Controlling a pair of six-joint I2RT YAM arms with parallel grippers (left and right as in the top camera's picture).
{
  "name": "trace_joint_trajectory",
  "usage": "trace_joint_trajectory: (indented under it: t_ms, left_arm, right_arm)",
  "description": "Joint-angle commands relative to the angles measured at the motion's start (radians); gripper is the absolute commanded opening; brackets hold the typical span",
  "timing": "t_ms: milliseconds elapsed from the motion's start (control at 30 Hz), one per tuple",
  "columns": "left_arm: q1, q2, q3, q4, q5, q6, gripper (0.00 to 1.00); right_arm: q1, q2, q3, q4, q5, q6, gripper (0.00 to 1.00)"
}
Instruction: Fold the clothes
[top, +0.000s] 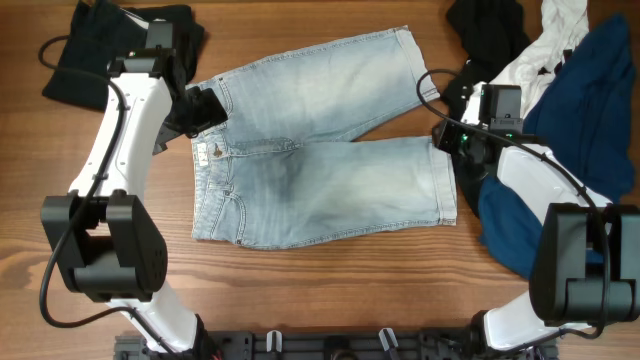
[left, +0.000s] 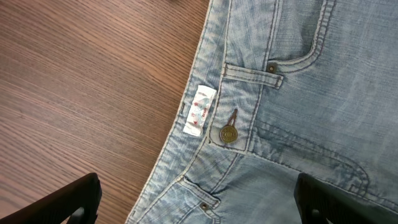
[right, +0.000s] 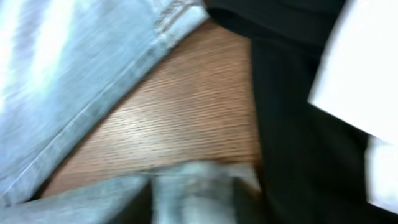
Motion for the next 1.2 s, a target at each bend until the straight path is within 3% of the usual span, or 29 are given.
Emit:
trace_joint_trajectory:
  t_ms: [0, 200, 367, 500, 700, 767, 1167]
  left_arm:
    - [0.003, -0.010, 0.008, 0.001, -0.017, 0.007, 0.99]
    - [0.003, -0.076, 0.029, -0.126, -0.017, 0.022, 1.00]
    - [-0.007, -0.143, 0.024, -0.307, -0.012, -0.251, 0.98]
    - [-0.048, -0.146, -0.023, -0.371, -0.013, -0.418, 0.93]
    - [-0.172, -0.158, -0.255, -0.333, -0.006, -0.769, 0.90]
    - [-0.203, -0.158, -0.321, -0.293, 0.012, -0.837, 0.90]
    - [-0.235, -0.201, -0.546, -0.024, 0.002, -0.890, 0.86]
  right_arm:
    - [0.002, -0.015, 0.050, -0.051, -0.093, -0.041, 0.87]
    - [0.003, -0.175, 0.196, -0.362, -0.104, -0.022, 0.99]
    - [0.012, -0.370, 0.227, -0.661, -0.076, -0.006, 1.00]
    - [0.012, -0.415, 0.225, -0.806, -0.073, 0.148, 1.00]
    - [0.012, -0.412, 0.222, -0.903, -0.070, 0.183, 1.00]
    - [0.012, -0.411, 0.214, -0.921, -0.056, 0.185, 1.00]
    - [0.019, -0.410, 0.036, -0.846, -0.051, 0.187, 0.97]
